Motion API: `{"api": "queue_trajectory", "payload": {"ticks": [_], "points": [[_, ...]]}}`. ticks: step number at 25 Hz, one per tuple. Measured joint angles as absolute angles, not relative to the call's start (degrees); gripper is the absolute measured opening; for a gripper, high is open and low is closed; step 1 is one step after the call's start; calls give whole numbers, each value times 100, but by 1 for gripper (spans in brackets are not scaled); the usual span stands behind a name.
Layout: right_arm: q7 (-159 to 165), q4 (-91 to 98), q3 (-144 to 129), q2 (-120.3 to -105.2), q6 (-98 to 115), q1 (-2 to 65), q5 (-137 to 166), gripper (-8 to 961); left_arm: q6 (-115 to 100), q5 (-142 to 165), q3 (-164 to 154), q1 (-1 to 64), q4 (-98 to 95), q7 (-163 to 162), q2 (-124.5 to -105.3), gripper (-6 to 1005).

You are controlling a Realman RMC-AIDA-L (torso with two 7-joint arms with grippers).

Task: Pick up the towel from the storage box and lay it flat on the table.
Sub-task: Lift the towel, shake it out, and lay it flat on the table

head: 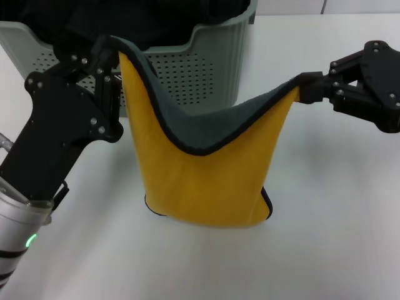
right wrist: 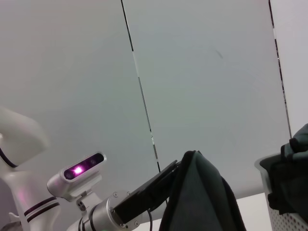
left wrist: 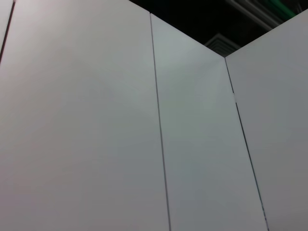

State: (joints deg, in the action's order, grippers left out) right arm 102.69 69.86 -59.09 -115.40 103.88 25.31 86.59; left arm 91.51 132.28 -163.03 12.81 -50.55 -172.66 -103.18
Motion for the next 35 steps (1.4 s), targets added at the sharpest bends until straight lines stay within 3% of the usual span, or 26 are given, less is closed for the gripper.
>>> {"api": "queue_trajectory", "payload": {"ticks": [20,35], "points": [[10204,6976,-5880,-11527,10241,2475,8737,41,9172,13200,-16303,1304,-4969,-17261,-10352,33],[10071,6698,-5915,-11539,10239,2508,8737,43,9091,13193,-16313,1223,-4799,-17261,-10500,34]]}}
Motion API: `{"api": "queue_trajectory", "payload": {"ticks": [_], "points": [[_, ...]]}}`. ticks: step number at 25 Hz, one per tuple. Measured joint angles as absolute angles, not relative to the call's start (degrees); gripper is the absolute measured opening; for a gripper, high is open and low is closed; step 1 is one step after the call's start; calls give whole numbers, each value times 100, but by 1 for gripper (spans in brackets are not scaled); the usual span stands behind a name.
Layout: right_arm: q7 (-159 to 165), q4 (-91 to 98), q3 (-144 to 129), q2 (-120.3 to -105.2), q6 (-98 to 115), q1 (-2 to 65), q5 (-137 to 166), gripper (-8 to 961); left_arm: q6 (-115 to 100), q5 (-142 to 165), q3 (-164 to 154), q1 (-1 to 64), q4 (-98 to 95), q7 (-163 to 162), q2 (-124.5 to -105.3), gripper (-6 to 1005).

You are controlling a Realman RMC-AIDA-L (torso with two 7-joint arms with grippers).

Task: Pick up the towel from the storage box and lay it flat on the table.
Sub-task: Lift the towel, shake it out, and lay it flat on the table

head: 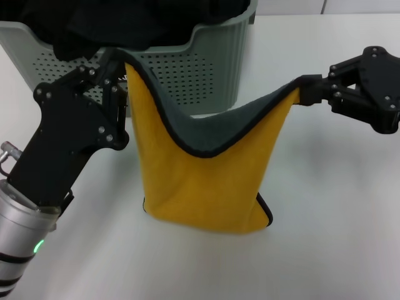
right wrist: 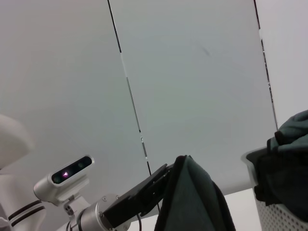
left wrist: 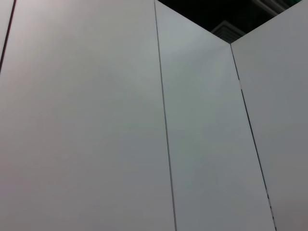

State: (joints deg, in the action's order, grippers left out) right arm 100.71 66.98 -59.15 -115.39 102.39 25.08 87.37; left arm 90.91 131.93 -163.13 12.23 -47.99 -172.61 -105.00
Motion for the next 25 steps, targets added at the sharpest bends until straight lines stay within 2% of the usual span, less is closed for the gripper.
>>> {"api": "queue_trajectory", "payload": {"ticks": [8,25], "points": [[10089,6592,-5926,-11557,10208,2449,8885,44,8972,13216,-16319,1060,-4798,-17262,-10466,35],[9992,6379,-5935,-11539,10262,2436,8895,46,7414,12752,-16308,1376,-5389,-17274,-10126,36]]}}
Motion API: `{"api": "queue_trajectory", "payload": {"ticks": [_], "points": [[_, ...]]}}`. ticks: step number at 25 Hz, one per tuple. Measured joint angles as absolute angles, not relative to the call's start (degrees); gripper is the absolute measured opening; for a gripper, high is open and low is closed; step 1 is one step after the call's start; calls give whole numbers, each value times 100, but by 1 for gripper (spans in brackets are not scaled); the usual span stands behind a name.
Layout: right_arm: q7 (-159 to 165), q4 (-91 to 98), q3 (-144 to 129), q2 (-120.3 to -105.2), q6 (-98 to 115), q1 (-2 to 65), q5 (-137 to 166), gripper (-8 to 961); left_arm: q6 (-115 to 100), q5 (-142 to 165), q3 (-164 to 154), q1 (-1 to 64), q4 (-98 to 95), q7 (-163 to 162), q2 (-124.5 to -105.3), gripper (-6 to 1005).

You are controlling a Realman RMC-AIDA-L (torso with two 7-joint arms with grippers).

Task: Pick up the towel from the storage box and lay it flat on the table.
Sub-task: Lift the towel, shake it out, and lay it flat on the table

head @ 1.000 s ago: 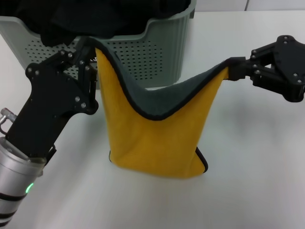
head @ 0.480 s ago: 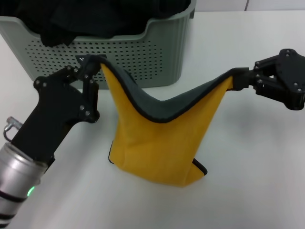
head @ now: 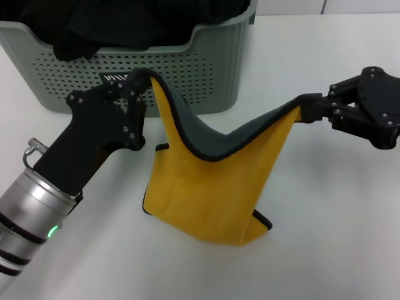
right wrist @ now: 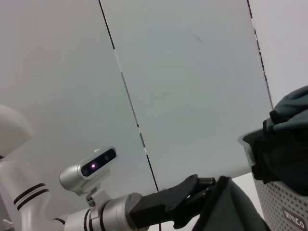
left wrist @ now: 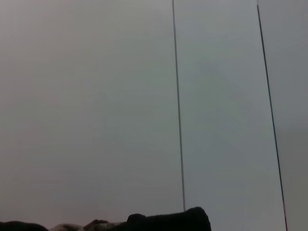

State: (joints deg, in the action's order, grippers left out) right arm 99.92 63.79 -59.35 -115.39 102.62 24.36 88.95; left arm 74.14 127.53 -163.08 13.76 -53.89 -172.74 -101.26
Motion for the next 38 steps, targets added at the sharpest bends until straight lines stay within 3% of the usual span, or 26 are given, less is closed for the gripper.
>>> {"api": "queue_trajectory", "payload": {"ticks": [15,38], "points": [[10001,6378,-5942,-11549,10237,2426,8895,47,6921,12594,-16303,1358,-5855,-17261,-9921,37],[10000,6377,-5931,-11531,10177,2400,8894,50,5637,12674,-16307,1522,-7193,-17262,-9185,39]]}}
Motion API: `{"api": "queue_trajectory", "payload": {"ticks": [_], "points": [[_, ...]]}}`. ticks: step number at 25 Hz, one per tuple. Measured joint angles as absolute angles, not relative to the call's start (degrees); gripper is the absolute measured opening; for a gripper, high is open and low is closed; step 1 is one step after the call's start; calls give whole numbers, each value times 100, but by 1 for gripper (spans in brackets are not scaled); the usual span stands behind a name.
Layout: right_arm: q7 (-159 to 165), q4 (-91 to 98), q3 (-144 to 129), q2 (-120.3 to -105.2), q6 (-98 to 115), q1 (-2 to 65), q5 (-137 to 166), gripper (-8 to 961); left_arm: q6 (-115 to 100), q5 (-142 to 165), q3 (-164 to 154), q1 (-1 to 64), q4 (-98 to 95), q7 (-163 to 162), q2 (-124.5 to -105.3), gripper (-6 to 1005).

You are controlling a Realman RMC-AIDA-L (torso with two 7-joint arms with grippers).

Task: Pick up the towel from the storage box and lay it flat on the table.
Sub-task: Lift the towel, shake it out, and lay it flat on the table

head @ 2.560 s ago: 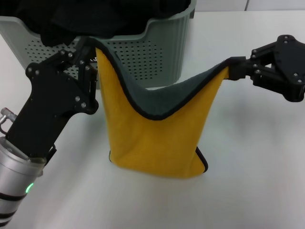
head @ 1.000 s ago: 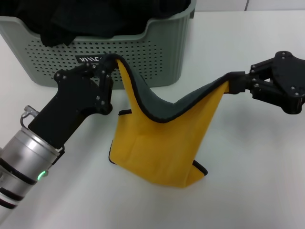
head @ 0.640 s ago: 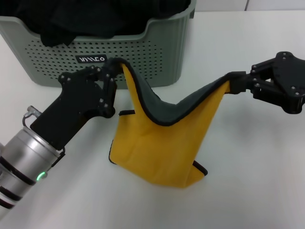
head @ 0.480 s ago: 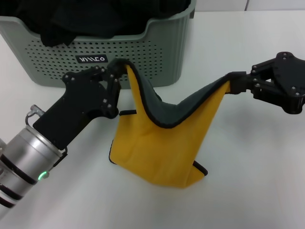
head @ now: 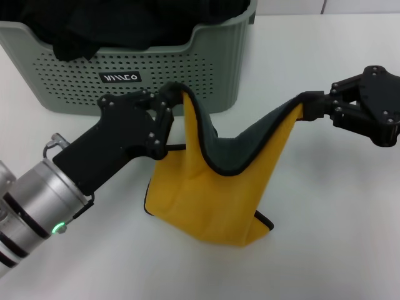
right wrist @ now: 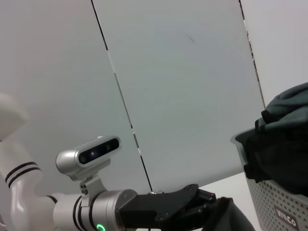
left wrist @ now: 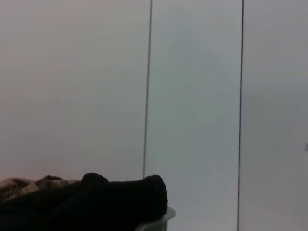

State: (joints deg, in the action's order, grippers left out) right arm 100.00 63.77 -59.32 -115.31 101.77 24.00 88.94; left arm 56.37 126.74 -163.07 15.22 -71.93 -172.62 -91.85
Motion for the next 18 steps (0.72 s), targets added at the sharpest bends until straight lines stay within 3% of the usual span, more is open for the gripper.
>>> {"api": "queue_trajectory", "payload": {"ticks": [5,18], "points": [[9992,6373,-5933,-11530,10177,2409,8894,51,4715,12602,-16159,1632,-7686,-17260,-8972,39],[9984,6353,-5913,-11549,10191,2407,8970,52,2672,13160,-14943,1020,-8483,-17253,-9032,40]]}}
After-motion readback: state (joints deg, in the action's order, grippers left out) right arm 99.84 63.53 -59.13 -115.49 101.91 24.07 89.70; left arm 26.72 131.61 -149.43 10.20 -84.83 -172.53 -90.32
